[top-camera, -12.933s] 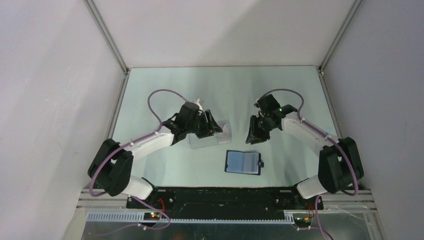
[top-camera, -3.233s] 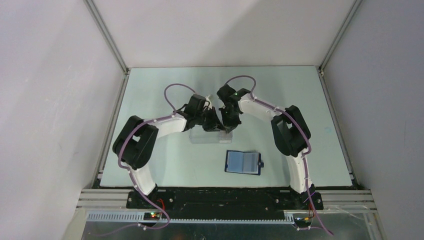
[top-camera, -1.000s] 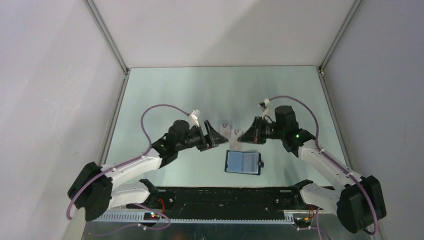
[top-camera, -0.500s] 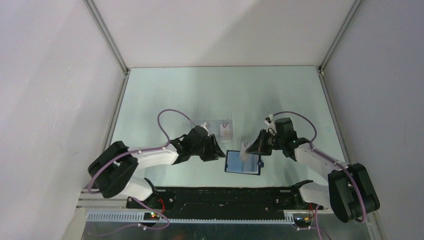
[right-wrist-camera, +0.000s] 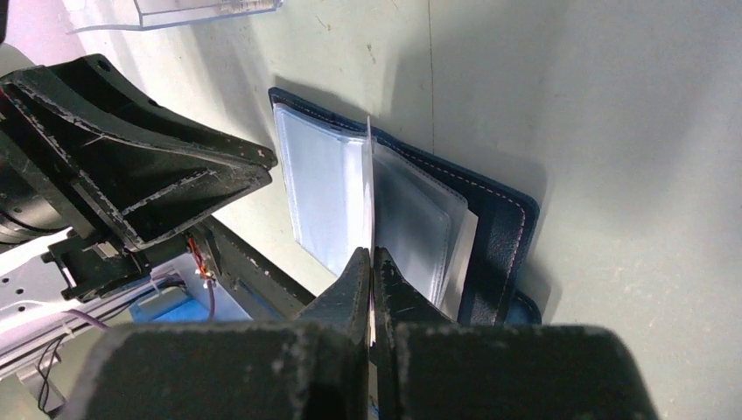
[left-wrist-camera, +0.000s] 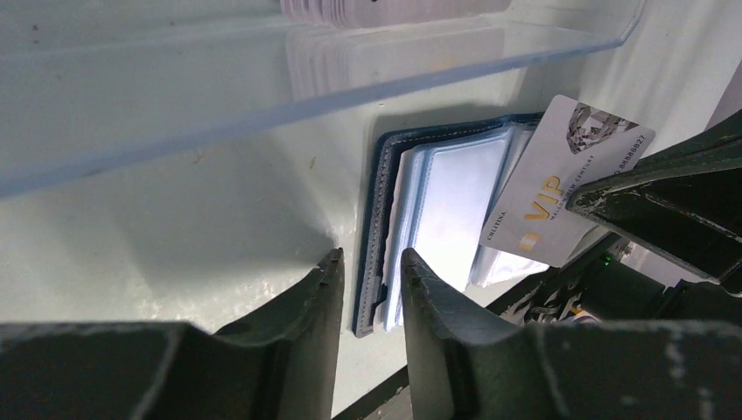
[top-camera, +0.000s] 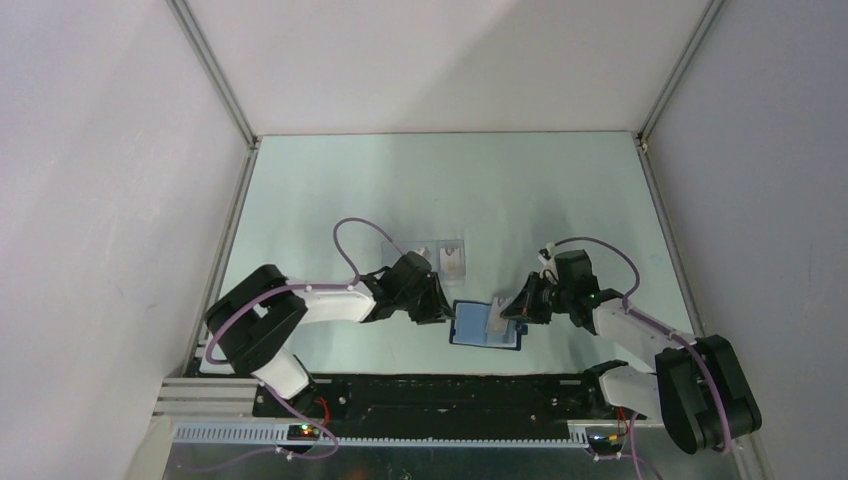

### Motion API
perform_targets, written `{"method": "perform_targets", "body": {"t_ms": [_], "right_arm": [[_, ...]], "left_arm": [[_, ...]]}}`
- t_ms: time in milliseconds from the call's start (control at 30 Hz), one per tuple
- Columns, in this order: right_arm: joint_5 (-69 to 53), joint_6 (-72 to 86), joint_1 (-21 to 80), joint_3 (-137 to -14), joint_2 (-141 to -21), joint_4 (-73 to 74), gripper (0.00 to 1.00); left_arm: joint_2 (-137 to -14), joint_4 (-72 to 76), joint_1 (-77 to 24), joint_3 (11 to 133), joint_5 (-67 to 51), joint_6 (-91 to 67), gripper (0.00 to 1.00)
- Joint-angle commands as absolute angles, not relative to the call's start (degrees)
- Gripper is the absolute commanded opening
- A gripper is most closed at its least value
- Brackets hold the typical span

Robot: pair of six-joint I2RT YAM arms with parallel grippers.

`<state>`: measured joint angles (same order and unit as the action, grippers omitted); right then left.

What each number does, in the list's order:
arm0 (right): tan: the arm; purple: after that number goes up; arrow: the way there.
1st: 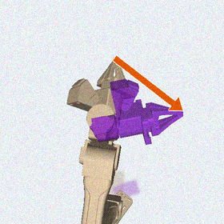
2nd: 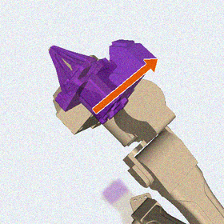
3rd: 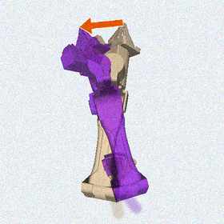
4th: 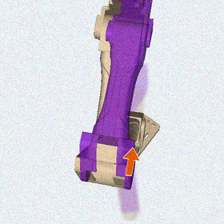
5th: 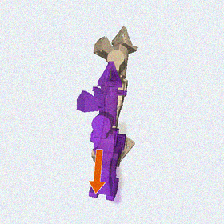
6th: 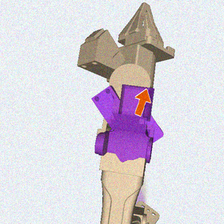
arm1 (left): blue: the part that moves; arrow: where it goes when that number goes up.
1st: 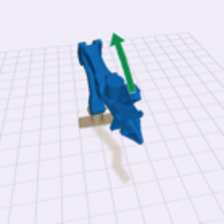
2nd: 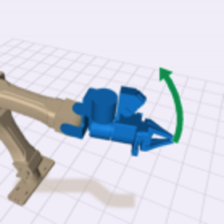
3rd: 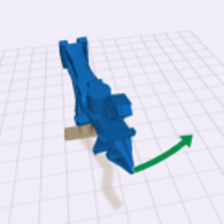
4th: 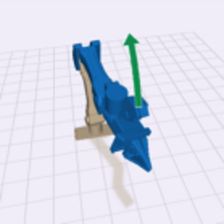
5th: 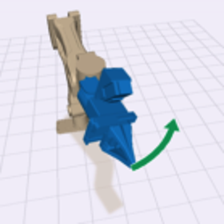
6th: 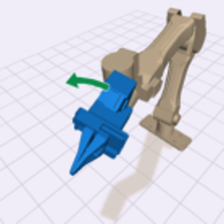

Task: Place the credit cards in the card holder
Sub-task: Insert the credit card into the card holder.

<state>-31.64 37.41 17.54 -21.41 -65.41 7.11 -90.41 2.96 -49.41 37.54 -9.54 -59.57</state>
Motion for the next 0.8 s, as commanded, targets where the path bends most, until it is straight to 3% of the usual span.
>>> {"method": "perform_targets", "body": {"t_ms": [0,333,600,767], "right_arm": [[-33.05,37.86,16.79,-19.87,-66.19,1.62,0.0],[-35.52,41.1,16.48,-17.9,-65.71,-1.58,0.0],[-36.62,42.4,16.52,-16.78,-65.64,-3.32,0.0],[-36.02,41.62,16.5,-16.59,-64.94,-2.04,0.0]], "left_arm": [[-92.51,3.2,-50.18,38.98,-9.35,-59.6,0.35],[-94.17,3.25,-50.36,39.02,-9.84,-60.18,0.22],[-94.42,3.25,-50.68,38.58,-9.52,-62.14,0.02],[-93.39,3.23,-50.84,37.02,-8.61,-64.42,0.0]]}}
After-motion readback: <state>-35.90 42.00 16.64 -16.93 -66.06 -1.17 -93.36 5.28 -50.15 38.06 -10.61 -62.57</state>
